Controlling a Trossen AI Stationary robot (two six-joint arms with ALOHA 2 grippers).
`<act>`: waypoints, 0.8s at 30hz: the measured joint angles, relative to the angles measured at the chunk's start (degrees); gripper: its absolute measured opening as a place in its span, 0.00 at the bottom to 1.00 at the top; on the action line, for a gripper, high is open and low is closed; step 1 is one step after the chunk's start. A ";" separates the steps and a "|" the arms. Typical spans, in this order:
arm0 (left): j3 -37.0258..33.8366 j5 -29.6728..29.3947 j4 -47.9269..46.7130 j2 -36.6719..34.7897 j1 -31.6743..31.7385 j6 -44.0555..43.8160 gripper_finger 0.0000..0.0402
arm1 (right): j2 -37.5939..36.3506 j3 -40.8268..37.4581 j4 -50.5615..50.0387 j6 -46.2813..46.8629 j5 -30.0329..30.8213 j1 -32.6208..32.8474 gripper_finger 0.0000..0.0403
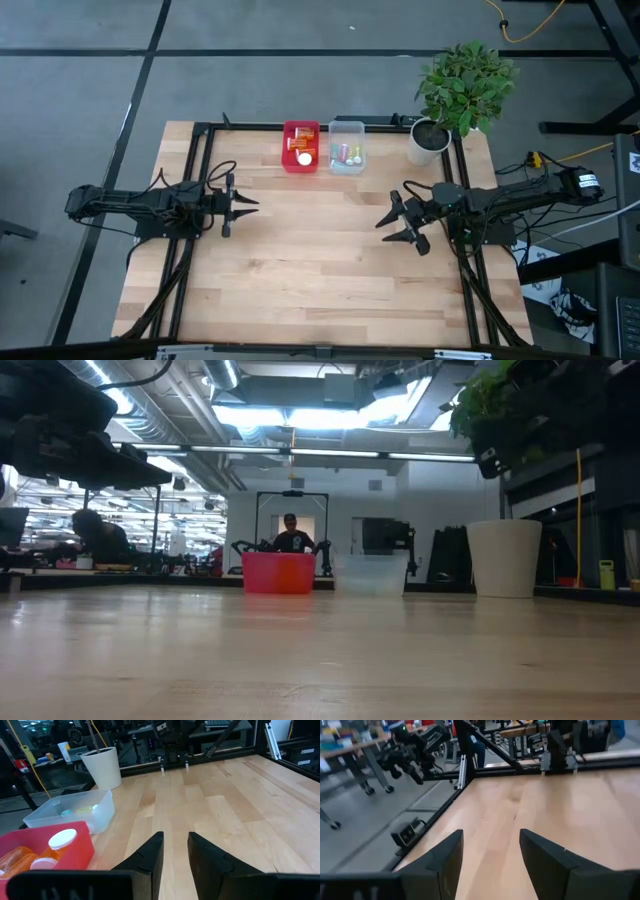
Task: Pick and place medicine bottles into bin by pill shape (circle, oval)
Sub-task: Return to Home Position
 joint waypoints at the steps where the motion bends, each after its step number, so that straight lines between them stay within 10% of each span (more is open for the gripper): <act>1: 0.00 0.00 0.00 0.00 0.01 0.00 0.21 | 0.00 0.00 0.01 1.40 0.00 0.00 0.49; 24: 0.00 0.00 0.00 0.00 0.01 0.00 0.21 | -9.89 0.01 -8.23 4.13 0.08 1.71 0.49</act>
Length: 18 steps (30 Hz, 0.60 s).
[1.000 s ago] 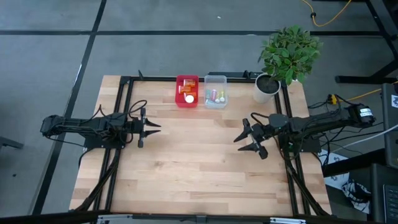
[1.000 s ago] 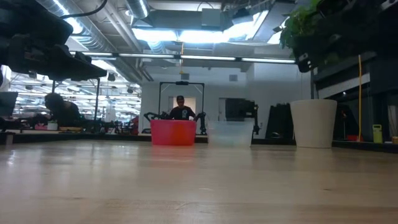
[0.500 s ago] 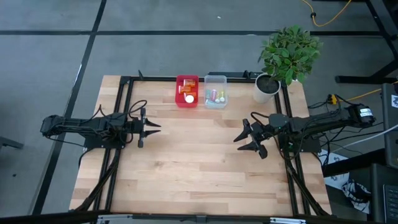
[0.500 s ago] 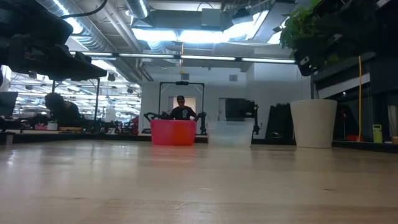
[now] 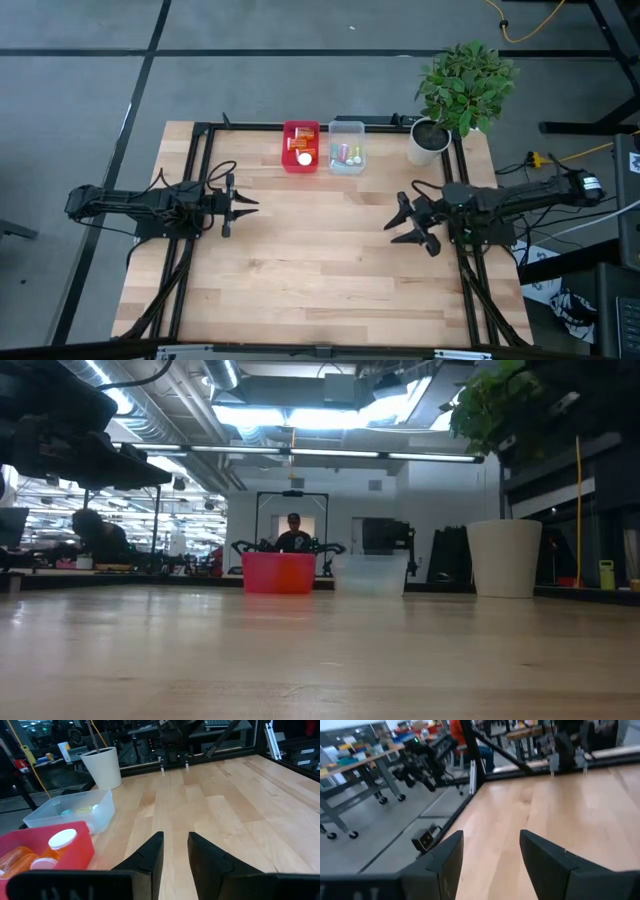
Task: Pick and place medicine bottles into bin by pill shape (circle, oval)
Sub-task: Return to Home Position
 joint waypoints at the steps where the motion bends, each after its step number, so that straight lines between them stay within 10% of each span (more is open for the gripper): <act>1: 0.00 -0.02 0.00 -0.02 0.00 0.00 0.21 | -2.01 0.02 -1.59 0.04 0.01 0.00 0.49; 18: 0.00 0.00 0.00 -0.02 -0.02 -0.02 0.21 | -25.86 0.03 -29.13 0.12 0.01 0.00 0.49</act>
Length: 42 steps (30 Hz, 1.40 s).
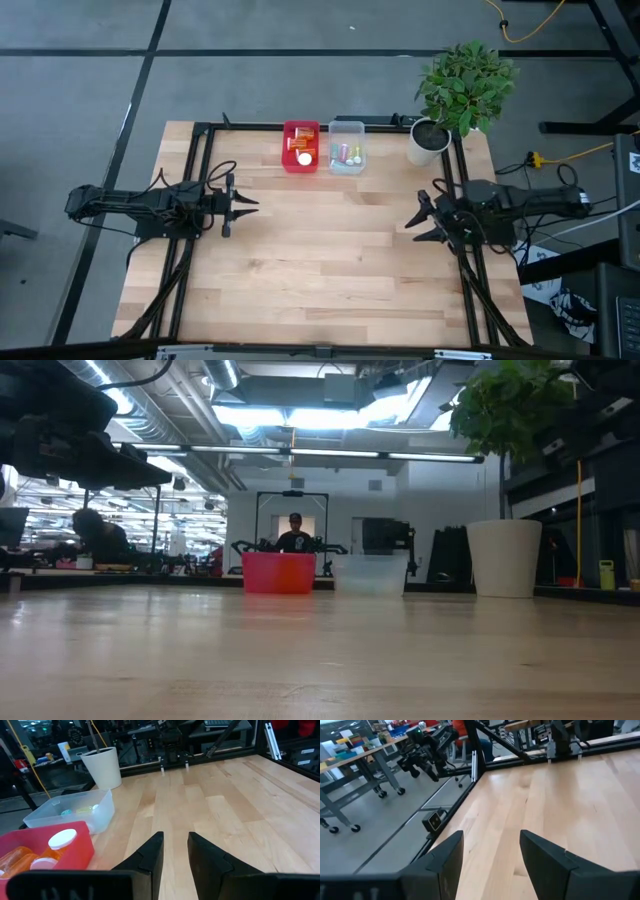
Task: Pick and place medicine bottles into bin by pill shape (circle, oval)
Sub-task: Return to Home Position
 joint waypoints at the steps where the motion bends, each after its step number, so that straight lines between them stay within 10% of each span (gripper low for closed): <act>1: 0.00 0.00 0.00 0.02 0.00 0.02 0.21 | -1.45 -0.01 -1.48 -0.02 0.00 0.00 0.49; 15: 0.00 0.00 0.01 0.02 0.00 0.02 0.21 | -13.89 -1.17 -4.93 -0.06 -0.04 2.47 0.49; 42: 0.00 0.00 0.01 0.01 0.01 0.02 0.21 | -13.49 -13.74 14.84 -0.02 0.04 0.44 0.49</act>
